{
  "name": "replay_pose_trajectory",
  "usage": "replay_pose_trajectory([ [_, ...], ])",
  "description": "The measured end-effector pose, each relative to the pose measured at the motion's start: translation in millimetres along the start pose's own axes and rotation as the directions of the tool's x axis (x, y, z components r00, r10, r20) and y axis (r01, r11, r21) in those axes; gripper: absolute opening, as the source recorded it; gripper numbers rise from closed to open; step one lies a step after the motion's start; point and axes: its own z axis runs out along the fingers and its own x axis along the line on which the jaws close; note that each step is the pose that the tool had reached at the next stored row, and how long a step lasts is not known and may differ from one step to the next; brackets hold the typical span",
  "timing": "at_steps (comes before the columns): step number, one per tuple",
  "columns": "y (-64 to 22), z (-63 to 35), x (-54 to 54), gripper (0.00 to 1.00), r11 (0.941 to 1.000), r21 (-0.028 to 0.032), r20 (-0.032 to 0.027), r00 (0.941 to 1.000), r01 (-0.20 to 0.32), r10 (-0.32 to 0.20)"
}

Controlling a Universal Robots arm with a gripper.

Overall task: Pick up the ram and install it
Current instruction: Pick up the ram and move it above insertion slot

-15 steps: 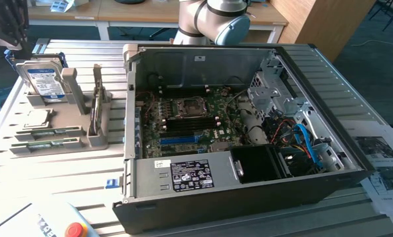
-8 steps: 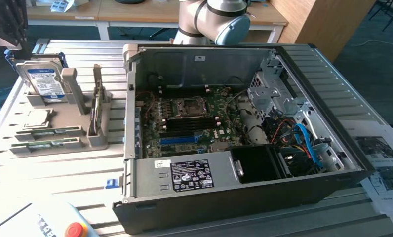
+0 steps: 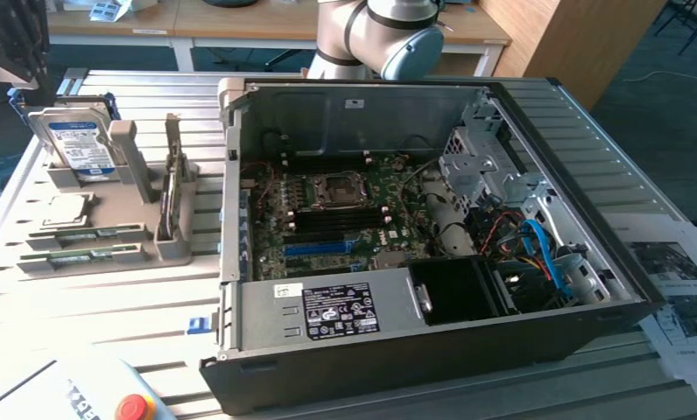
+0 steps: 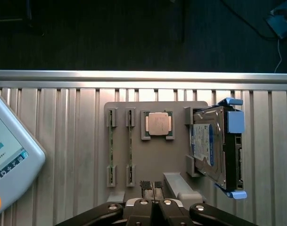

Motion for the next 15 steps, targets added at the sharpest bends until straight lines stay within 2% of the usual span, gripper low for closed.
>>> replay_pose_trajectory([
  [6,0.0,0.0,0.0,0.10,1.0000,0.0001,-0.0013,1.0000,0.000,0.000],
  [13,0.0,0.0,0.0,0.10,1.0000,0.0007,-0.0140,0.9999,0.000,0.000],
  [15,0.0,0.0,0.0,0.10,1.0000,0.0007,-0.0144,0.9999,0.000,0.000],
])
